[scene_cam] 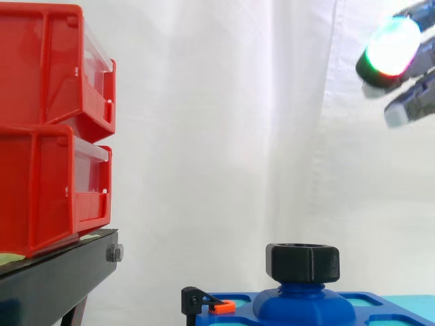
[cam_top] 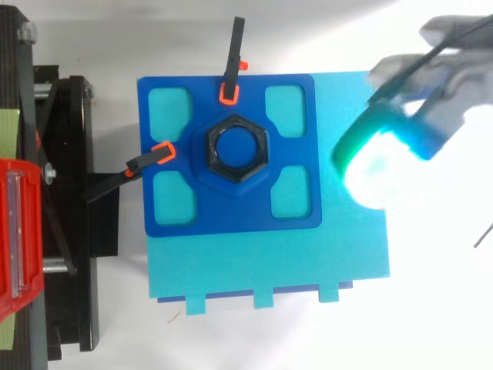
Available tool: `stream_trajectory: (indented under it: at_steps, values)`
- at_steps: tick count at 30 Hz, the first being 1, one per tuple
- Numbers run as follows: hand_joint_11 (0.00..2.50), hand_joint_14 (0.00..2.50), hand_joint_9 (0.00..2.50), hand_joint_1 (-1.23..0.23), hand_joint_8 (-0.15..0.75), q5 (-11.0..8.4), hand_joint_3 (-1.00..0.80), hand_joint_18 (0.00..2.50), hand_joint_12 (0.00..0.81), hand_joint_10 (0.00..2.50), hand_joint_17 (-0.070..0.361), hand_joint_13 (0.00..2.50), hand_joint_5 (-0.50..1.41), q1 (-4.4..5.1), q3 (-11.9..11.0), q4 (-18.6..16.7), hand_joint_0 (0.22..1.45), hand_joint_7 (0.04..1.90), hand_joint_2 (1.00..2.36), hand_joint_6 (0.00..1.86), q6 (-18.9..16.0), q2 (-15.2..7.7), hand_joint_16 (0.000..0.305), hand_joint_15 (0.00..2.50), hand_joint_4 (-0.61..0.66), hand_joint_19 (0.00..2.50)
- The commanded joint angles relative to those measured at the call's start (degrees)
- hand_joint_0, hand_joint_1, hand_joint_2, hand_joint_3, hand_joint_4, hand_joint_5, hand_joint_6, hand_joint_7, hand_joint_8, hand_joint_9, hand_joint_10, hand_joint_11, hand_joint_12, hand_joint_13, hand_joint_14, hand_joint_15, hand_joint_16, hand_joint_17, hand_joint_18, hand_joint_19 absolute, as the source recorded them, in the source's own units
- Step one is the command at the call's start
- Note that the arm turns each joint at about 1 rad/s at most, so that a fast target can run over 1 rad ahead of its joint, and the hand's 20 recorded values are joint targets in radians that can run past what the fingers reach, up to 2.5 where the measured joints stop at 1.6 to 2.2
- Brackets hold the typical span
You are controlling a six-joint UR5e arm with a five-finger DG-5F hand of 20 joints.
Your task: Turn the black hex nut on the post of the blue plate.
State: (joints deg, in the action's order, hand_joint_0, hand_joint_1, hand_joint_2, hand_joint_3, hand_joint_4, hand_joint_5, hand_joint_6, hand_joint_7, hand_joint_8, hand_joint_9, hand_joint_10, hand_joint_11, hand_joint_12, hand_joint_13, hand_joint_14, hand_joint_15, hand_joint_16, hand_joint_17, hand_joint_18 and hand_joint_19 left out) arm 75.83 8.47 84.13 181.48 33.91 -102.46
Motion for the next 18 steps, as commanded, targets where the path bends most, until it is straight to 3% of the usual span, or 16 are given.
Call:
stream_trajectory:
  at_steps: [1, 3, 6, 10, 11, 17, 18]
  values:
    - [0.00, 0.00, 0.27, -0.32, 0.243, 2.74, -0.50, 0.06, 0.384, 0.00, 0.142, 0.21, -0.22, 0.50, -0.5, -1.5, 0.46, 0.76, 1.00, 0.50, 4.1, -2.9, 0.063, 0.04, 0.14, 0.12]
    - [0.00, 0.00, 0.27, -0.33, 0.242, 3.97, -0.50, 0.06, 0.382, 0.00, 0.141, 0.21, -0.21, 0.85, -0.9, -4.4, 0.46, 0.76, 1.00, 0.50, 4.2, -4.8, 0.063, 0.04, 0.14, 0.13]
    - [0.00, 0.00, 0.27, -0.34, 0.241, 3.89, -0.50, 0.07, 0.382, 0.00, 0.140, 0.21, -0.21, 1.02, -1.2, -6.3, 0.46, 0.75, 1.00, 0.50, 4.7, -6.0, 0.062, 0.03, 0.14, 0.13]
    - [0.00, 0.00, 0.28, -0.35, 0.242, 3.62, -0.50, 0.10, 0.381, 0.00, 0.138, 0.22, -0.21, 1.38, -3.2, -7.5, 0.47, 0.76, 1.00, 0.50, 9.0, -8.9, 0.061, 0.03, 0.14, 0.13]
    - [0.00, 0.00, 0.28, -0.35, 0.243, 3.45, -0.50, 0.10, 0.381, 0.00, 0.138, 0.22, -0.21, 1.38, -4.9, -6.7, 0.47, 0.76, 1.00, 0.50, 12.4, -10.6, 0.061, 0.03, 0.14, 0.13]
    - [0.00, 0.00, 0.29, -0.36, 0.245, 3.54, -0.50, 0.11, 0.381, 0.00, 0.135, 0.23, -0.21, 1.55, -6.3, -7.9, 0.47, 0.76, 1.00, 0.50, 17.7, -11.4, 0.060, 0.03, 0.14, 0.13]
    - [0.00, 0.00, 0.29, -0.36, 0.245, 3.45, -0.50, 0.12, 0.381, 0.00, 0.135, 0.23, -0.21, 1.90, -6.3, -9.4, 0.47, 0.76, 1.00, 0.50, 20.0, -11.4, 0.060, 0.02, 0.15, 0.12]
